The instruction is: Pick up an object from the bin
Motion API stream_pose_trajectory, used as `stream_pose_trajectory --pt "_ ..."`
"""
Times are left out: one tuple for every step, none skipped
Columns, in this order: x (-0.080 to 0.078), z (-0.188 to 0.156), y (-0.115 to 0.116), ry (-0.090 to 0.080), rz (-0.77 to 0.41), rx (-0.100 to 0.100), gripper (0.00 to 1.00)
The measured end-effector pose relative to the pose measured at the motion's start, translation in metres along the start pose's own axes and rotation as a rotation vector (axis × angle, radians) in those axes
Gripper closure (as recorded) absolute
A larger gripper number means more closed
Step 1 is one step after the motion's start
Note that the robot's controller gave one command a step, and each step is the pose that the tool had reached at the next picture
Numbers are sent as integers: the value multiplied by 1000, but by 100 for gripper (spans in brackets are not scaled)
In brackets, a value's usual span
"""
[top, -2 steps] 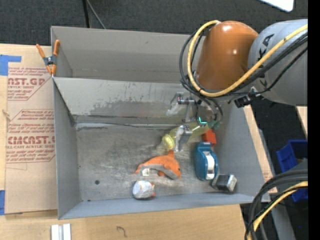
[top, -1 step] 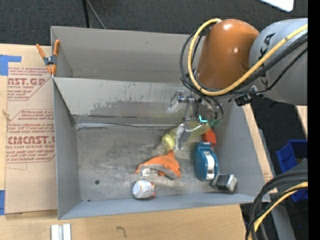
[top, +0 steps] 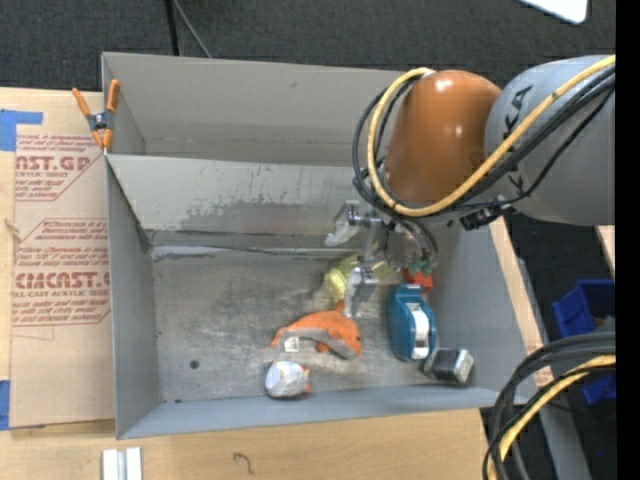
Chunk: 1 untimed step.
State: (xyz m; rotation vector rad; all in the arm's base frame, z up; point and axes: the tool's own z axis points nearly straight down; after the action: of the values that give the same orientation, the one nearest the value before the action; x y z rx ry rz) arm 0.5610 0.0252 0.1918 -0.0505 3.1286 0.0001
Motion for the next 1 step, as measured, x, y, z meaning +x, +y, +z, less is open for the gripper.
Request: stream_pose_trajectory --pt "13 55 16 7 -98 0 0"
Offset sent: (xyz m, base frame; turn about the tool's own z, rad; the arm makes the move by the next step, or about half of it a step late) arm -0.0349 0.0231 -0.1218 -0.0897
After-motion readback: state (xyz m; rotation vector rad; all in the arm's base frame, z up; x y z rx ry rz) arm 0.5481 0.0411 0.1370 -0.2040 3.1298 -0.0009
